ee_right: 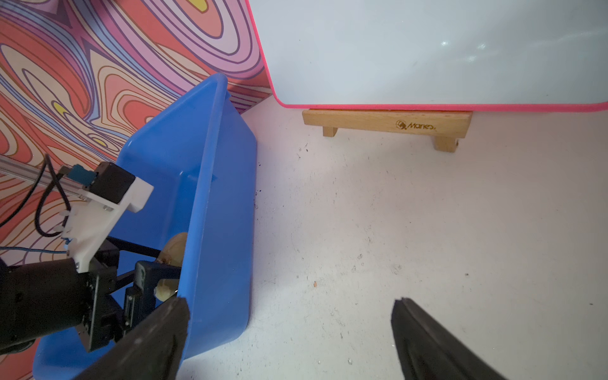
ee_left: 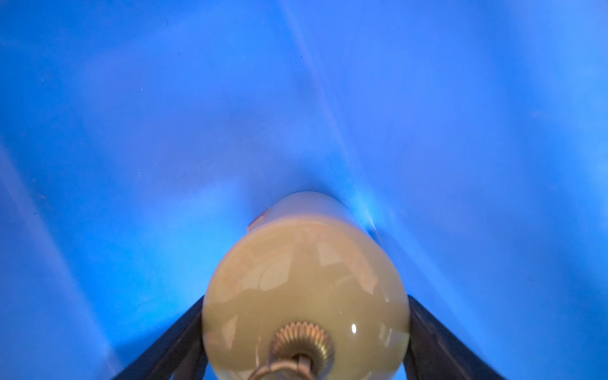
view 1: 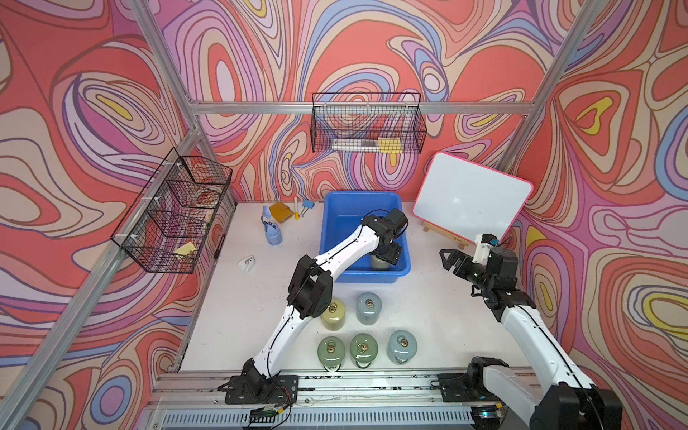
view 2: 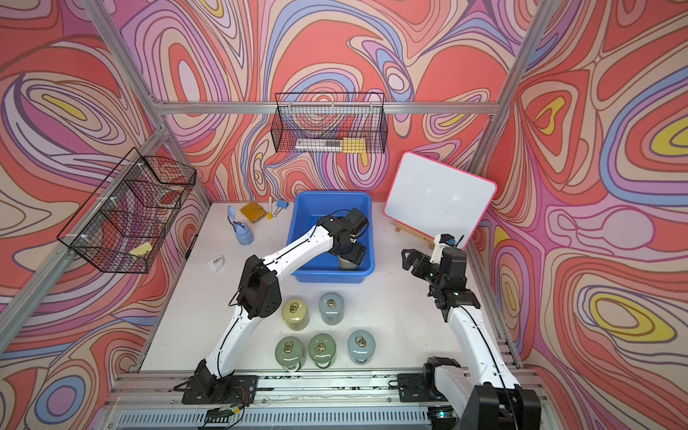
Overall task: Take the tea canister out of the basket
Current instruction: Pick up the tea canister from the basket.
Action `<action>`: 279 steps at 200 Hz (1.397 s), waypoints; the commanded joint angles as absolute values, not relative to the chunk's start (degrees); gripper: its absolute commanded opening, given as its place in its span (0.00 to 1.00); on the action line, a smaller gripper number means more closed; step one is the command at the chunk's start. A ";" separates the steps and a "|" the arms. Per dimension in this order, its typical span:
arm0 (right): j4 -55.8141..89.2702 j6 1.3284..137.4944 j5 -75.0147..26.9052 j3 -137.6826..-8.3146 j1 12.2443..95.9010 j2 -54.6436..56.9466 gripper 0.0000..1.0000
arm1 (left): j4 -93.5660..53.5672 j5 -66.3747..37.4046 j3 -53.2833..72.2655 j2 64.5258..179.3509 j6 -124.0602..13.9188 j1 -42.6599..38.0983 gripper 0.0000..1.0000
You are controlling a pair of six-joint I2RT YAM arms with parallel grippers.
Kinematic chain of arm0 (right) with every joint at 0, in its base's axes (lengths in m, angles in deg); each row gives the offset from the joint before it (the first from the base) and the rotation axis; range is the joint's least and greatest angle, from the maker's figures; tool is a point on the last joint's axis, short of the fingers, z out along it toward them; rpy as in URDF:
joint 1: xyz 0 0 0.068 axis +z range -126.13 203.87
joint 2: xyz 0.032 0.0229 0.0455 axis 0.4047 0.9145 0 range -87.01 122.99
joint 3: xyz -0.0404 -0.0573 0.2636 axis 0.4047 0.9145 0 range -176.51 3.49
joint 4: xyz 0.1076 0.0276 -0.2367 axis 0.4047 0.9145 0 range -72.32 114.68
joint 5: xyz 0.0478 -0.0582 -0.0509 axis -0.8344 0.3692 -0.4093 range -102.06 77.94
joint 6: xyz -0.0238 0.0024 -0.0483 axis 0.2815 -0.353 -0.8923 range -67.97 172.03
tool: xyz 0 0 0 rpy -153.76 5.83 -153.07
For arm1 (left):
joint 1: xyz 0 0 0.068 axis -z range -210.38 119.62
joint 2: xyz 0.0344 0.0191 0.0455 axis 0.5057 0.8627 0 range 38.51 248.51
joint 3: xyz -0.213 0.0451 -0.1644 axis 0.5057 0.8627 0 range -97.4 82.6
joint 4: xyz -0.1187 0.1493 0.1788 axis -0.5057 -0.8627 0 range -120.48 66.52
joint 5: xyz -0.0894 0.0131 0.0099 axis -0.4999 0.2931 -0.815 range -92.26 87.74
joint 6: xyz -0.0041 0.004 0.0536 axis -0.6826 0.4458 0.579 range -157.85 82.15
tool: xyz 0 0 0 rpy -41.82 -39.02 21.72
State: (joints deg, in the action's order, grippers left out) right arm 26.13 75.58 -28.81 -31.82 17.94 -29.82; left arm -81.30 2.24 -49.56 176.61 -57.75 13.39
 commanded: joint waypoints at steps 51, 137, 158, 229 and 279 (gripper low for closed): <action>24.83 75.32 -28.93 -31.05 17.79 -29.35 0.98 | -80.09 0.98 -50.21 179.55 -56.65 12.69 0.88; 24.86 75.30 -28.93 -31.05 17.72 -29.31 0.98 | -79.51 1.50 -50.22 177.95 -55.62 12.42 0.51; 24.87 75.32 -28.93 -31.05 17.67 -29.32 0.98 | -79.71 2.50 -50.00 176.45 -55.30 12.42 0.46; 24.86 75.32 -28.93 -31.00 17.71 -29.22 0.98 | -79.08 3.37 -48.17 168.46 -53.59 12.42 0.39; 24.82 75.29 -28.82 -31.02 17.72 -29.17 0.98 | -81.13 4.54 -48.60 165.03 -52.88 12.42 0.38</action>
State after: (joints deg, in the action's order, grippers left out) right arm 25.82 75.58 -28.81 -31.73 17.94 -29.47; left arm -80.93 2.50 -47.40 170.08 -53.88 12.75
